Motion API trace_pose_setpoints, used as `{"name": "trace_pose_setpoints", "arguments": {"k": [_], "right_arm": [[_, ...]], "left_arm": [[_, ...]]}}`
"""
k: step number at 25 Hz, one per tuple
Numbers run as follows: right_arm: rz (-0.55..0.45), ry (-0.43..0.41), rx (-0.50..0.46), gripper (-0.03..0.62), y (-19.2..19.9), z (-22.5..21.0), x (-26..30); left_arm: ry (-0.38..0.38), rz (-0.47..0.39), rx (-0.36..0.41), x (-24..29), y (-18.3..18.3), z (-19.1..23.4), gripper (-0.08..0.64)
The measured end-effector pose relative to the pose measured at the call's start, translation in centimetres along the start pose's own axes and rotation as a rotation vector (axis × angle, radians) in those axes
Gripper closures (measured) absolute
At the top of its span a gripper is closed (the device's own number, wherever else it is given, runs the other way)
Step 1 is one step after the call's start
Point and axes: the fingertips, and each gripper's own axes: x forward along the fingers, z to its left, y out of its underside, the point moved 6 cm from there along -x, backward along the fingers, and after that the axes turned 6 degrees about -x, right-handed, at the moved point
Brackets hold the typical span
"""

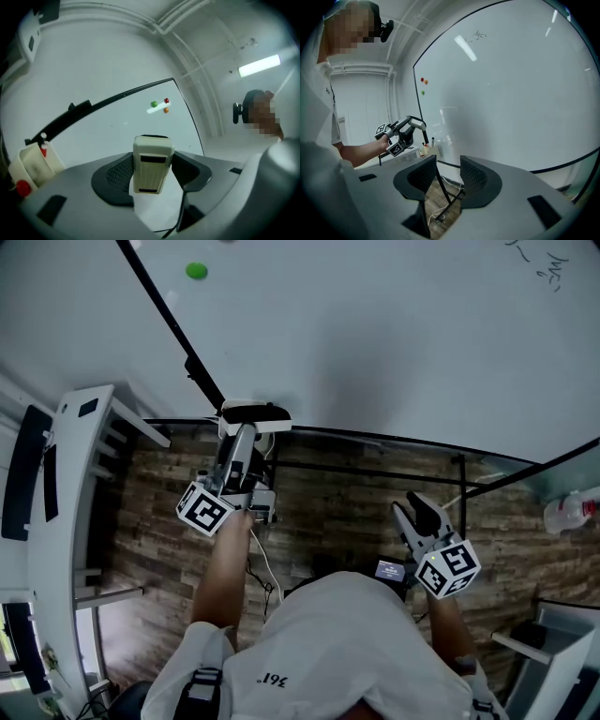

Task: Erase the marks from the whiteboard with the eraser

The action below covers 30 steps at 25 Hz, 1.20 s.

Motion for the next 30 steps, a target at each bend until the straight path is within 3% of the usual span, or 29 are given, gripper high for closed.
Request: {"name": "trace_pose_setpoints", "arguments": {"k": [5, 7, 16, 24, 30], "right_arm": [[-0.011, -0.011, -0.02, 0.431, -0.6, 0.4, -0.3], [-0.021, -0.015, -0.028, 0.431, -0.9, 0.4, -0.6], [-0.054, -0.022, -0.041, 0.431, -1.7, 0.7, 0.4], [-0.067, -0.019, -0.044, 0.431, -2.0, 0.7, 0.1], [-0.076, -0.038, -0.028, 0.431, -1.9, -1.6, -0.9]], "left_arm": [[0.188, 0.029, -0.194, 1.4, 2.7, -3.7, 0.299], [0.23, 0.048, -0.229, 1.5, 3.6, -4.8, 0.299], [0.335, 0.128, -0.261, 1.9, 5.7, -7.1, 0.299], [0.422, 0.149, -0.196, 2.9, 5.7, -9.4, 0.299], [0.427, 0.137, -0.177, 3.9, 7.1, -10.6, 0.299]]}}
